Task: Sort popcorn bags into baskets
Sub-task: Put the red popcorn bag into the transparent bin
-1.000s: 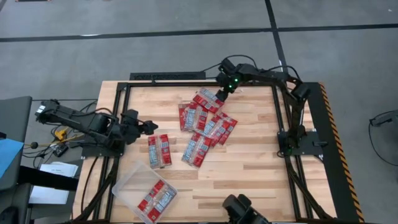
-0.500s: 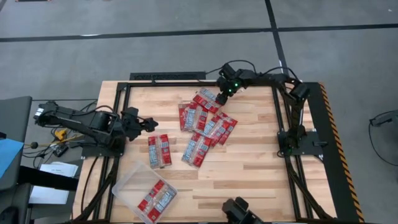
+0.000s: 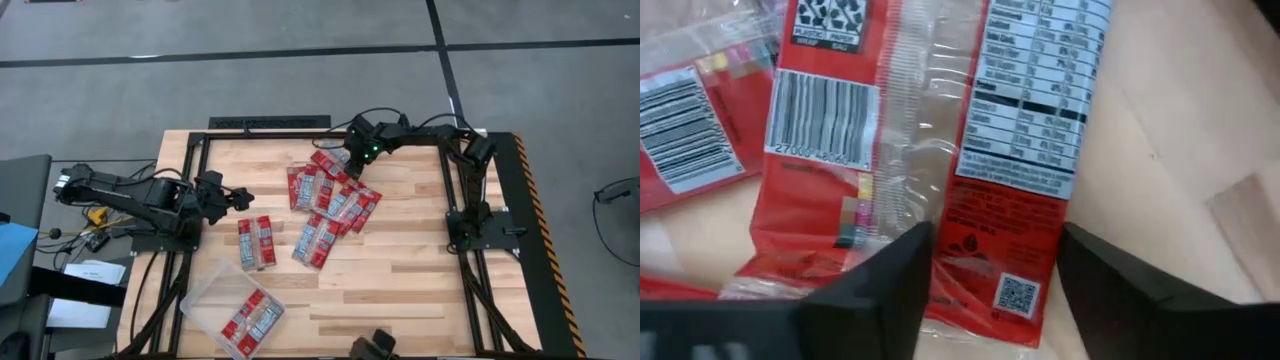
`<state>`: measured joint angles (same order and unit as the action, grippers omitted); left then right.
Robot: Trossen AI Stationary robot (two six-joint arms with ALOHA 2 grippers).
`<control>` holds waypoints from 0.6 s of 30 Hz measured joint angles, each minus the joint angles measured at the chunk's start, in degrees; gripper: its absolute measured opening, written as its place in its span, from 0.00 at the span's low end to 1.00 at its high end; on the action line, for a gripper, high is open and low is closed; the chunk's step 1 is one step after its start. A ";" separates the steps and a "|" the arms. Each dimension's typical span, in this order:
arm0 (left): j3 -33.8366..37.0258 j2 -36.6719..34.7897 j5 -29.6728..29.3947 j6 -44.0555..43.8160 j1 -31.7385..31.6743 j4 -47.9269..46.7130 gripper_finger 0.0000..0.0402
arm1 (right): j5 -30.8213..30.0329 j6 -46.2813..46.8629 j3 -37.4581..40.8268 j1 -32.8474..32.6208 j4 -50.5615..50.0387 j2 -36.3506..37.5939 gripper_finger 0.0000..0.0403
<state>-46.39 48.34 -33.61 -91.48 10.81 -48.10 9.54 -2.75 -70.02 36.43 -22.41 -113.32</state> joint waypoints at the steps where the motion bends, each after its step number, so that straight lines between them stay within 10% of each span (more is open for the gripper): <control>1: 0.00 0.00 0.00 0.00 0.00 0.00 0.83 | -0.18 0.62 0.00 -0.57 -0.26 0.00 0.51; 9: 0.00 0.02 -0.16 1.61 0.00 -0.03 0.83 | 1.53 5.65 0.02 -4.73 -1.36 -0.11 0.04; 18: 0.00 0.02 -1.32 4.96 -1.51 0.66 0.83 | 1.43 10.32 -0.57 -8.06 -4.18 4.96 0.01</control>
<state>-46.39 48.36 -34.93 -86.53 9.29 -47.44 10.98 7.57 -70.59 28.37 -26.59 -108.36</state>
